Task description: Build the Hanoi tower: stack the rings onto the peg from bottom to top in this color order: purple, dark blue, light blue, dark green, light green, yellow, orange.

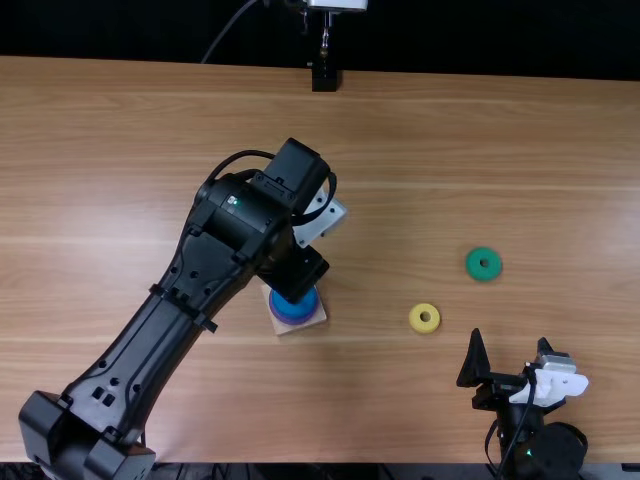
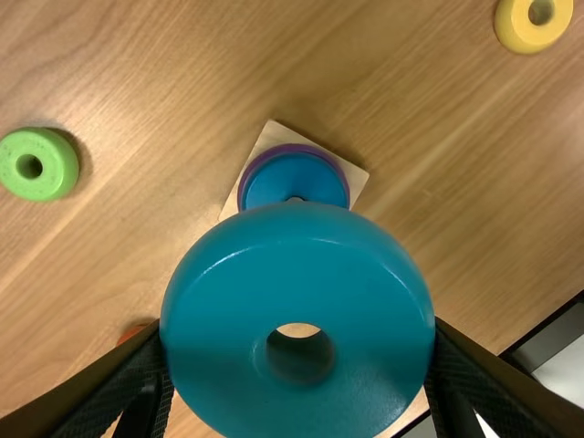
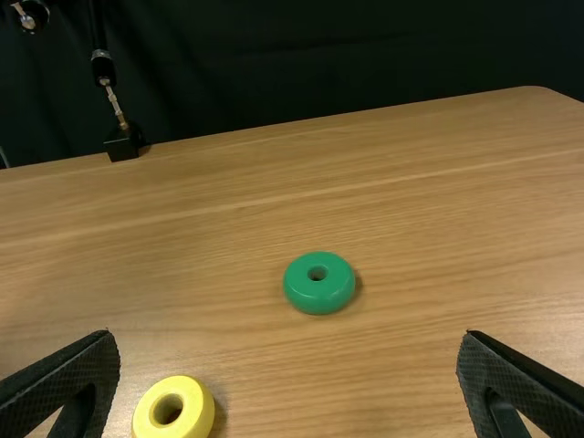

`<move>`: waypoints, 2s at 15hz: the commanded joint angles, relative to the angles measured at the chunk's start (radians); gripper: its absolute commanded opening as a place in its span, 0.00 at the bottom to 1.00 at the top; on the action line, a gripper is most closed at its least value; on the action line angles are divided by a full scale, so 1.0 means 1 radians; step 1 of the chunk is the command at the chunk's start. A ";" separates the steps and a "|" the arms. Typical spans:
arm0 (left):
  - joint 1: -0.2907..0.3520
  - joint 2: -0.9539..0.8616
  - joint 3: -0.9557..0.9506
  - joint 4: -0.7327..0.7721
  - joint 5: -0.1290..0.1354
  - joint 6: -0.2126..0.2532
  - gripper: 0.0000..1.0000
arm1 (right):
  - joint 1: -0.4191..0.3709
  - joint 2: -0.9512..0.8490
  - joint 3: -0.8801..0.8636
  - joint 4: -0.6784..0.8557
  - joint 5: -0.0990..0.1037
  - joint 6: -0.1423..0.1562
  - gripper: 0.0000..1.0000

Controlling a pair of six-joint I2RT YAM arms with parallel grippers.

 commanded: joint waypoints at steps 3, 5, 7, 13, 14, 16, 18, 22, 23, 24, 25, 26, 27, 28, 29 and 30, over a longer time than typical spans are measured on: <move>0.009 0.011 -0.040 0.004 0.007 0.003 0.00 | -0.013 -0.013 -0.063 -0.069 0.009 -0.006 1.00; 0.009 0.011 -0.042 0.006 0.005 0.002 0.17 | -0.013 -0.013 -0.063 -0.069 0.009 -0.006 1.00; 0.009 0.011 -0.042 0.001 0.005 0.003 0.41 | -0.013 -0.013 -0.063 -0.069 0.009 -0.006 1.00; 0.006 0.025 -0.032 -0.007 -0.006 0.007 1.00 | -0.013 -0.013 -0.063 -0.069 0.009 -0.006 1.00; 0.004 0.028 -0.032 -0.005 -0.008 0.007 1.00 | -0.013 -0.013 -0.063 -0.069 0.009 -0.006 1.00; 0.004 0.025 -0.025 -0.001 -0.008 0.007 1.00 | -0.013 -0.013 -0.063 -0.069 0.009 -0.006 1.00; 0.008 0.019 0.012 0.014 -0.010 0.009 1.00 | -0.013 -0.013 -0.063 -0.069 0.009 -0.006 1.00; 0.047 0.013 0.083 0.017 -0.006 0.013 1.00 | -0.013 -0.013 -0.063 -0.069 0.009 -0.006 1.00; 0.070 0.013 0.101 0.038 -0.004 0.013 1.00 | -0.013 -0.013 -0.063 -0.069 0.009 -0.006 1.00; 0.090 0.005 0.110 0.113 -0.004 0.009 1.00 | -0.013 -0.013 -0.063 -0.069 0.009 -0.006 1.00; 0.110 -0.027 0.104 0.201 -0.008 0.009 1.00 | -0.013 -0.013 -0.063 -0.069 0.009 -0.006 1.00; 0.139 -0.081 0.093 0.282 -0.008 0.002 1.00 | -0.013 -0.013 -0.063 -0.069 0.009 -0.006 1.00; 0.184 -0.130 0.063 0.339 -0.025 0.002 1.00 | -0.013 -0.013 -0.063 -0.069 0.009 -0.006 1.00; 0.232 -0.180 -0.005 0.387 -0.065 0.000 1.00 | -0.013 -0.013 -0.063 -0.069 0.009 -0.006 1.00; 0.262 -0.252 -0.078 0.450 -0.118 0.000 1.00 | -0.013 -0.013 -0.063 -0.069 0.009 -0.006 1.00; 0.284 -0.317 -0.157 0.516 -0.172 0.000 1.00 | -0.014 -0.013 -0.063 -0.069 0.009 -0.006 1.00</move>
